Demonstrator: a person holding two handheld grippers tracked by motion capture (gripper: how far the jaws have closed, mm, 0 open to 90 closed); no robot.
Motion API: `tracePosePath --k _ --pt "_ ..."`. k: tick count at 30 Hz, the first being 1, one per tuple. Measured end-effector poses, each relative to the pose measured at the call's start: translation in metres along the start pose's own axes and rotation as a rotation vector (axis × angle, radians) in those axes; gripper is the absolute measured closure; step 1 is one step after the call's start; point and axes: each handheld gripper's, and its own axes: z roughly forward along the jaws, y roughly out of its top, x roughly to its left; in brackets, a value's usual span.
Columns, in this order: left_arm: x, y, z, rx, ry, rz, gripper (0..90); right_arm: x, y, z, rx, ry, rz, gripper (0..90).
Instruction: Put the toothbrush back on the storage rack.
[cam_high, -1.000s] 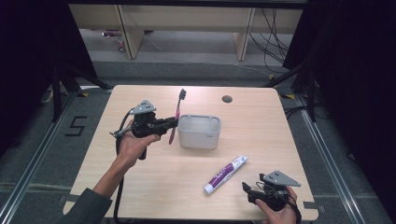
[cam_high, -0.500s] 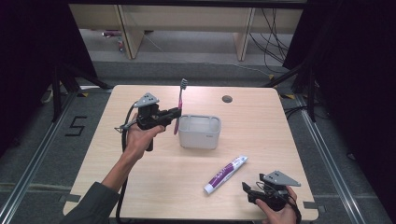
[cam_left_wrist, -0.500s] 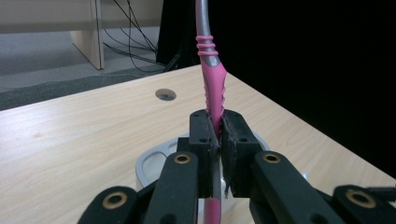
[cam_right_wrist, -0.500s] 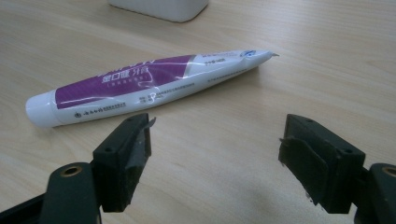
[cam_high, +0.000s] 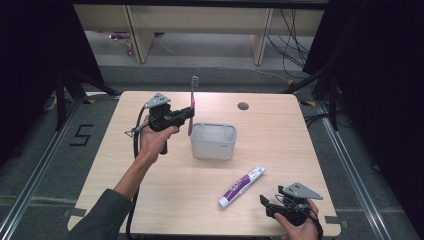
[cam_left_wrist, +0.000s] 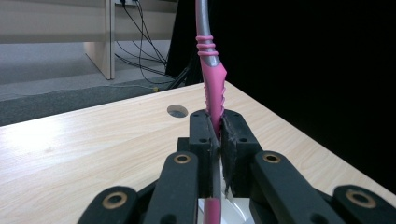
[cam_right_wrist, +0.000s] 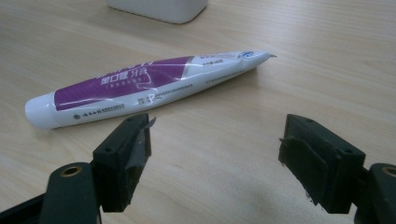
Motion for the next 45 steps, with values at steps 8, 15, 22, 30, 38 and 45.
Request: tracePosePath --k 8,15,22,30,38,45 --pt "0.002 -0.004 0.013 -0.015 0.004 -0.006 83.1 0.000 0.000 0.001 -0.009 0.007 0.000 24.9" --pt "0.001 -0.009 0.024 -0.016 0.019 -0.007 83.1 0.000 0.000 0.001 -0.008 0.009 -0.001 24.8" --pt "0.004 -0.016 0.030 -0.012 0.036 -0.007 83.1 0.000 0.000 0.000 -0.003 0.005 -0.004 24.9" --pt "0.006 -0.027 0.036 -0.013 0.040 -0.018 83.1 0.000 -0.001 0.002 -0.015 -0.003 -0.017 24.8" --pt "0.009 -0.038 0.040 -0.008 0.055 -0.020 83.1 0.000 -0.001 0.001 -0.013 0.015 -0.006 24.9" --pt "0.009 -0.042 0.042 -0.019 0.051 -0.019 83.0 0.000 -0.001 0.001 -0.013 0.017 -0.008 24.8"
